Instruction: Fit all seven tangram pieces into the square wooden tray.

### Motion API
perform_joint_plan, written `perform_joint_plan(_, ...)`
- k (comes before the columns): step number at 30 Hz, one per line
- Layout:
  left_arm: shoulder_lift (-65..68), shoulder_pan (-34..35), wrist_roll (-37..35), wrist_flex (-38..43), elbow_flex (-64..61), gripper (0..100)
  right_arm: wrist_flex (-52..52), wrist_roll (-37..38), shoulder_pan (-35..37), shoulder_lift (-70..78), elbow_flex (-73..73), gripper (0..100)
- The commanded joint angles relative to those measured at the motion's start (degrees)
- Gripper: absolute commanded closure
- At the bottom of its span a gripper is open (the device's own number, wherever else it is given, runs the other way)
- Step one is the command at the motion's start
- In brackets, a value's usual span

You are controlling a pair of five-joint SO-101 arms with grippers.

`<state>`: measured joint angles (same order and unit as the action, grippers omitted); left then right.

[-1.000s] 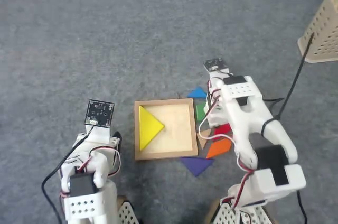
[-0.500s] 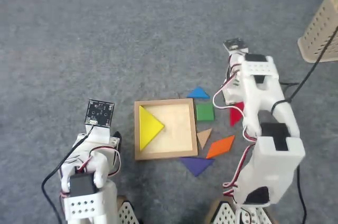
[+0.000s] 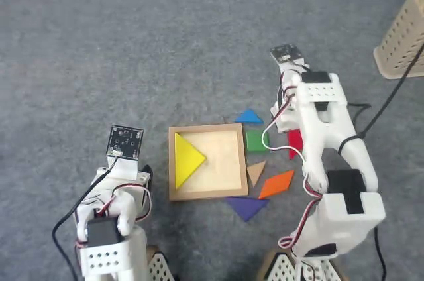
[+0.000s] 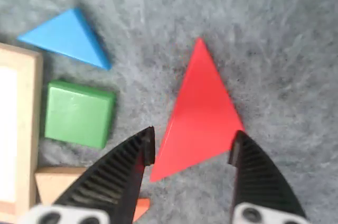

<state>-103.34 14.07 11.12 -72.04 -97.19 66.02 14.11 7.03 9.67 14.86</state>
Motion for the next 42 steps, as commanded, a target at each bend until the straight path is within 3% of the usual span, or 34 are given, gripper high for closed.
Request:
perform_joint_plan(1, -0.35, -0.09, 0.26, -0.26, 0.57, 83, -1.89, -1.49, -1.45, 1.27, -1.85, 68.2)
perform_joint_plan(9, -0.35, -0.09, 0.26, -0.26, 0.57, 83, -1.45, -1.49, -2.24, 10.51, -4.31, 70.7)
perform_joint_plan(23, -0.35, -0.09, 0.26, -0.26, 0.57, 83, -1.45, -1.58, -4.09, 11.03, -4.22, 84.1)
perform_joint_plan(30, -0.35, -0.09, 0.26, -0.26, 0.57, 83, -1.63, -1.67, -3.82, 3.12, -0.18, 91.6)
perform_joint_plan(42, -0.35, -0.09, 0.26, -0.26, 0.57, 83, -4.62, -1.49, -4.0, -8.48, 8.53, 91.9)
